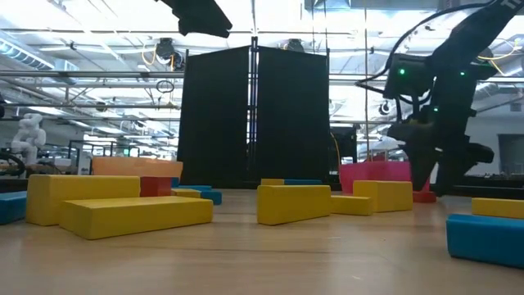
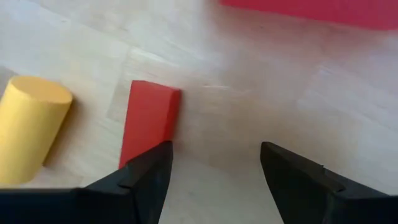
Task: Sort blocks
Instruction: Put the right red block into the red transparent bin
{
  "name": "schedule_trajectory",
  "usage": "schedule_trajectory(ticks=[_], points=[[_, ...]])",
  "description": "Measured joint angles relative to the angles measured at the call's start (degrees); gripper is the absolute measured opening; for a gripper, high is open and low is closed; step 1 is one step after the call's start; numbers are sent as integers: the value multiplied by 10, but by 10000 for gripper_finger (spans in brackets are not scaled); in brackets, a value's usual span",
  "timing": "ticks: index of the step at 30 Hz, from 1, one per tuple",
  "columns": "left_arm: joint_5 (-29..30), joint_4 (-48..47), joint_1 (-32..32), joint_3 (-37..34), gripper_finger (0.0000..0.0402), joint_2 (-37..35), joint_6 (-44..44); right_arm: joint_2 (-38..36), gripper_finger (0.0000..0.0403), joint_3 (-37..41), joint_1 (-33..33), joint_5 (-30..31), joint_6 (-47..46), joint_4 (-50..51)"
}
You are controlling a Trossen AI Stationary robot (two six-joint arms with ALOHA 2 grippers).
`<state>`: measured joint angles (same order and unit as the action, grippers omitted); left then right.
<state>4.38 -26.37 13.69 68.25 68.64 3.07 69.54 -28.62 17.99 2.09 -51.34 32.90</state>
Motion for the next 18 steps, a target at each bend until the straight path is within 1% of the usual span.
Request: schedule_trajectory(ticks=[4, 8, 11, 16, 18], points=[[0, -1, 0, 0, 173, 0, -2, -4, 242, 0, -10, -2, -9, -18], [0, -2, 0, 0, 173, 0, -12, -23, 242, 0, -19, -18, -35, -57], [0, -2, 0, 0, 173, 0, -12, -39, 242, 0, -28, -22, -35, -81], [0, -2, 0, 0, 173, 0, -12, -37, 242, 0, -43, -18, -12, -78], [0, -2, 0, 0, 173, 0, -12, -28, 242, 0, -48, -3, -8, -70]])
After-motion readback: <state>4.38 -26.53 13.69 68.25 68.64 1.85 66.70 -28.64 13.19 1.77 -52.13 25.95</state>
